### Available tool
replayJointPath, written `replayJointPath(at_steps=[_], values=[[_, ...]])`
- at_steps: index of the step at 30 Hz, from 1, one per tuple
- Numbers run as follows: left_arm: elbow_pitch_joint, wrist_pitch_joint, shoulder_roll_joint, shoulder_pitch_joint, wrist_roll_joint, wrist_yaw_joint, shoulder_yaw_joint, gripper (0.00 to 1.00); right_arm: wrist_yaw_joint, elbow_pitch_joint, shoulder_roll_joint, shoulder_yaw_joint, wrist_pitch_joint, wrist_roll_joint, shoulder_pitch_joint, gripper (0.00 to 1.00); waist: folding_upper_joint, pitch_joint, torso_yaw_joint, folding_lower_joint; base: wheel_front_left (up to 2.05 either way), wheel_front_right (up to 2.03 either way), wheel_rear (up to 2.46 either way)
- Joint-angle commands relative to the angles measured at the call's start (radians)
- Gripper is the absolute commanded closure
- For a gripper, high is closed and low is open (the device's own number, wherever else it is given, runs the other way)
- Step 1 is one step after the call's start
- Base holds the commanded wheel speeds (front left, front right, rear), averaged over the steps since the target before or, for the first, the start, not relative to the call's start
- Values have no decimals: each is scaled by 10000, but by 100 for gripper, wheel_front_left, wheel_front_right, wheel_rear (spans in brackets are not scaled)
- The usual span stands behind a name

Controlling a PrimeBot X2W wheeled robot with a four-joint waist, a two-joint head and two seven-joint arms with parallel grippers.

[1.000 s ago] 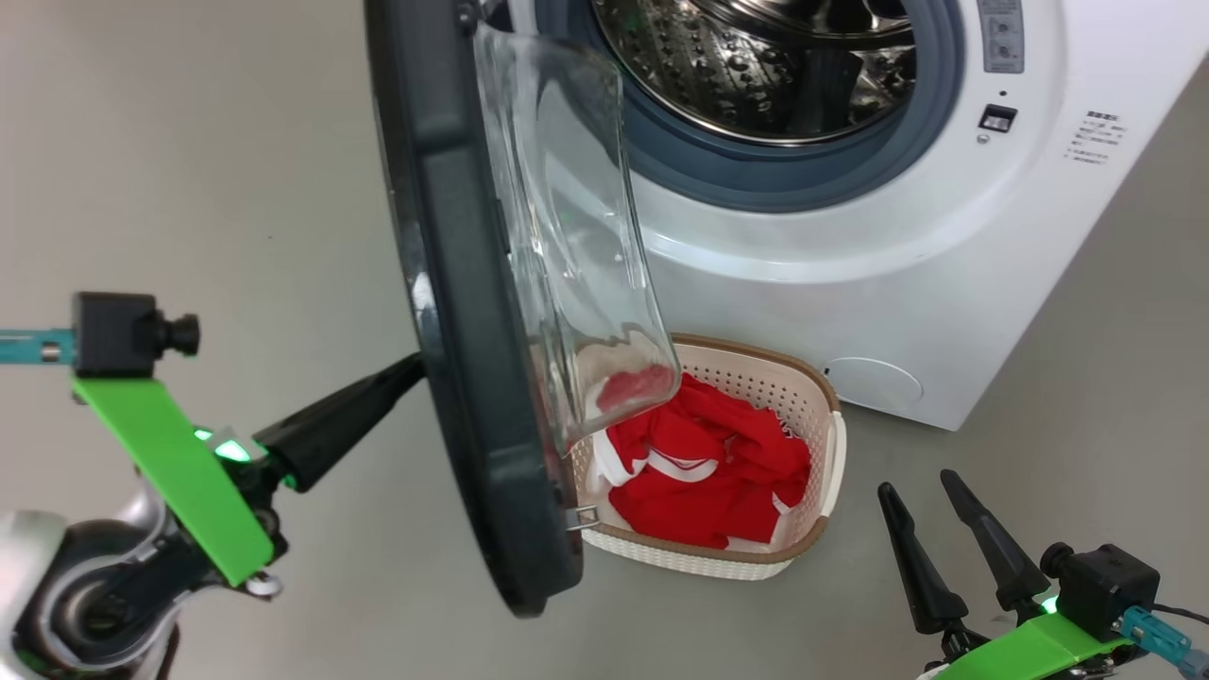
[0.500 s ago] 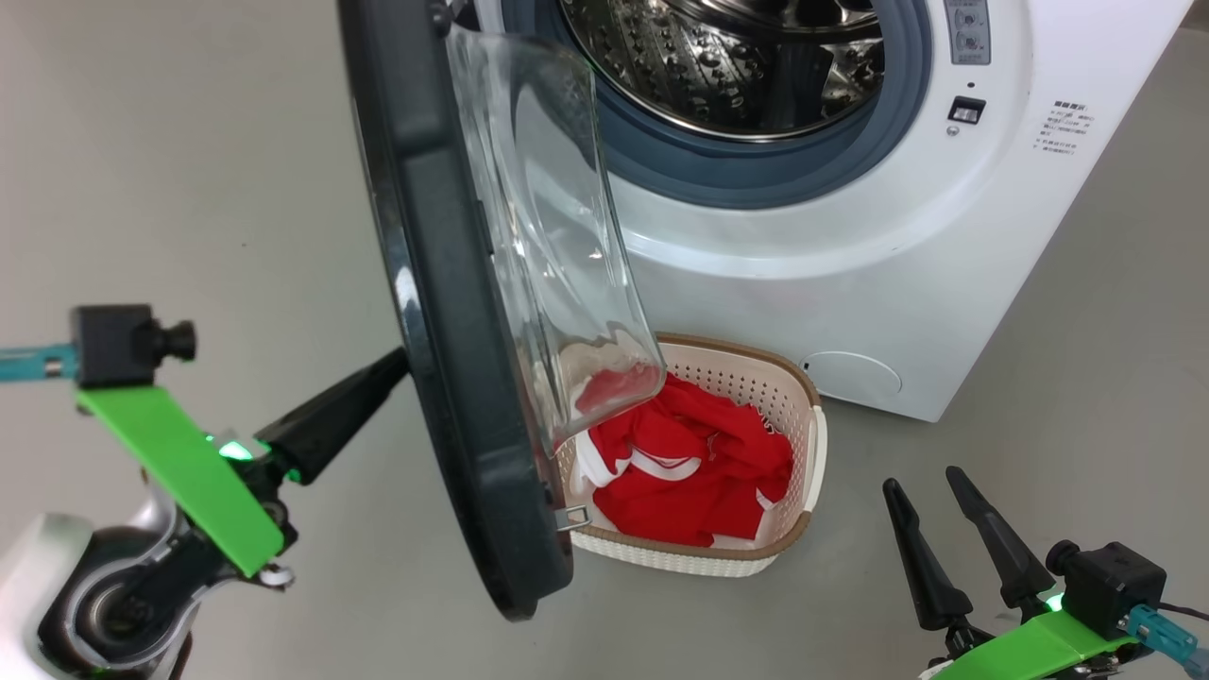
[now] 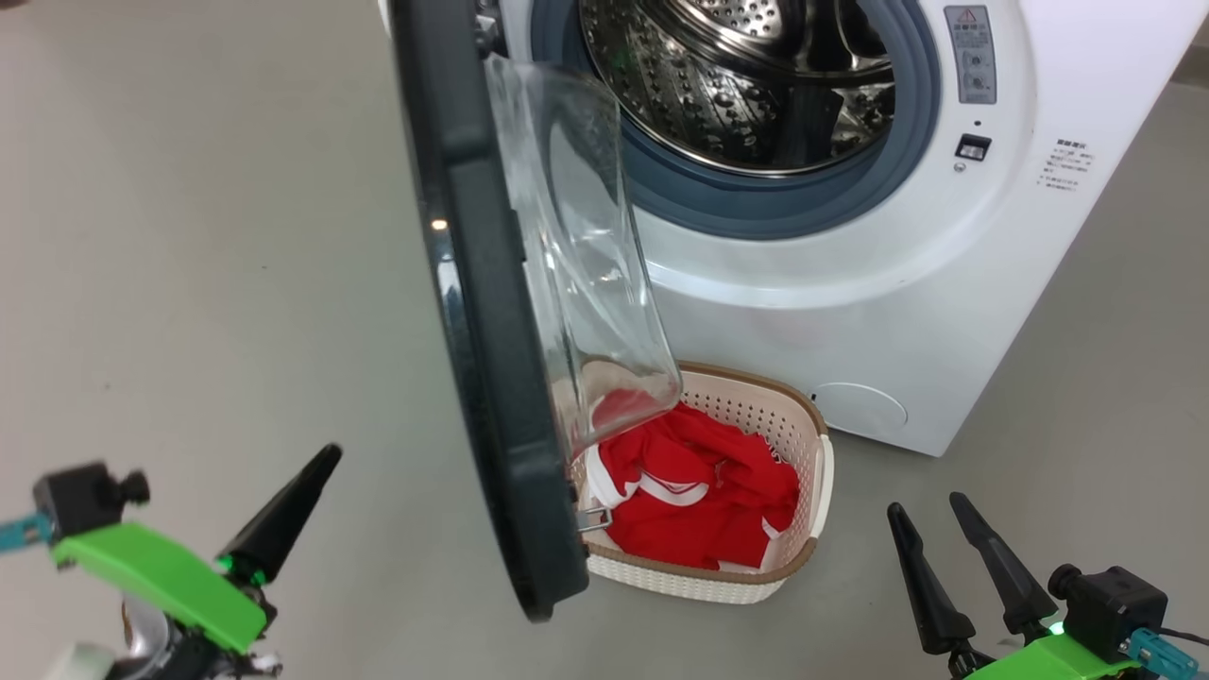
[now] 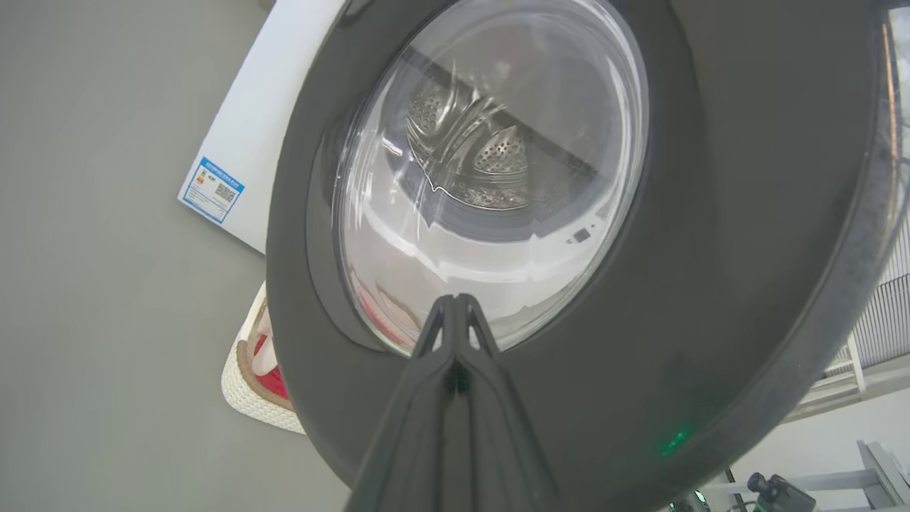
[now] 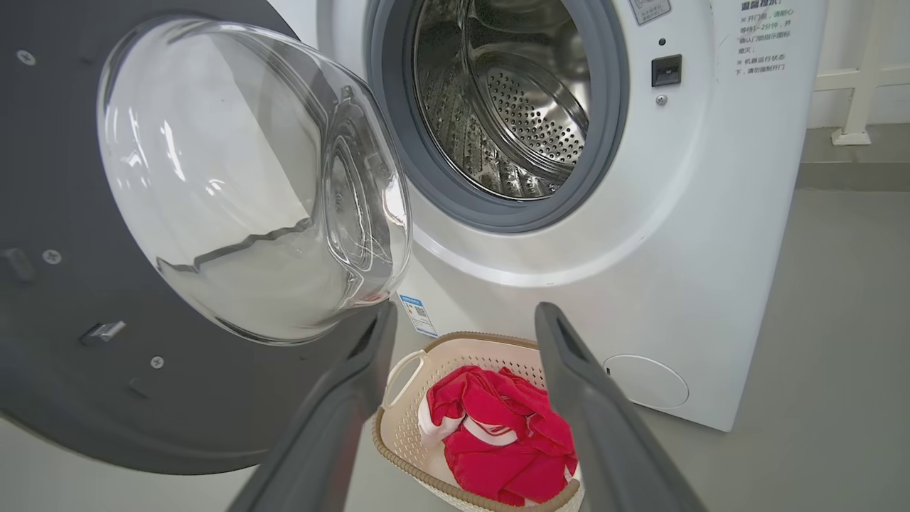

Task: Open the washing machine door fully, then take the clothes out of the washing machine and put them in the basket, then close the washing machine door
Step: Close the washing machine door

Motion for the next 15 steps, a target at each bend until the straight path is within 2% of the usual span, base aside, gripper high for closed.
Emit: replayJointPath(at_steps=[1,2,3,4,5,6,7,15], values=[[-105,-140,332,-188,-98,-67,475,95,48,-242,-65,188,-65,-112,-77,0,0,-53,42,0,0,0,0],[53,-341,296,-95,-68,-67,484,84,48,-236,-57,191,-65,-111,-52,0,0,-84,55,0,0,0,0],[220,-550,258,-2,-29,-67,484,66,48,-230,-52,193,-65,-107,-27,0,0,-117,64,0,0,0,0],[346,-735,186,90,-58,-67,490,60,48,-226,-51,195,-65,-99,0,0,0,-150,70,0,0,0,0],[625,-1118,132,258,-19,-67,510,18,48,-210,-68,193,-65,-77,58,0,0,-206,76,0,0,0,0],[756,-1288,85,349,-11,-67,495,5,48,-196,-74,187,-65,-65,97,0,0,-254,75,0,0,0,0],[854,-1462,41,441,-11,-67,488,0,48,-191,-78,174,-65,-53,141,0,0,-286,71,0,0,0,0],[1556,-3107,-114,1026,649,-67,202,0,48,-204,-78,-104,-65,-36,541,0,0,-467,29,0,0,0,0]])
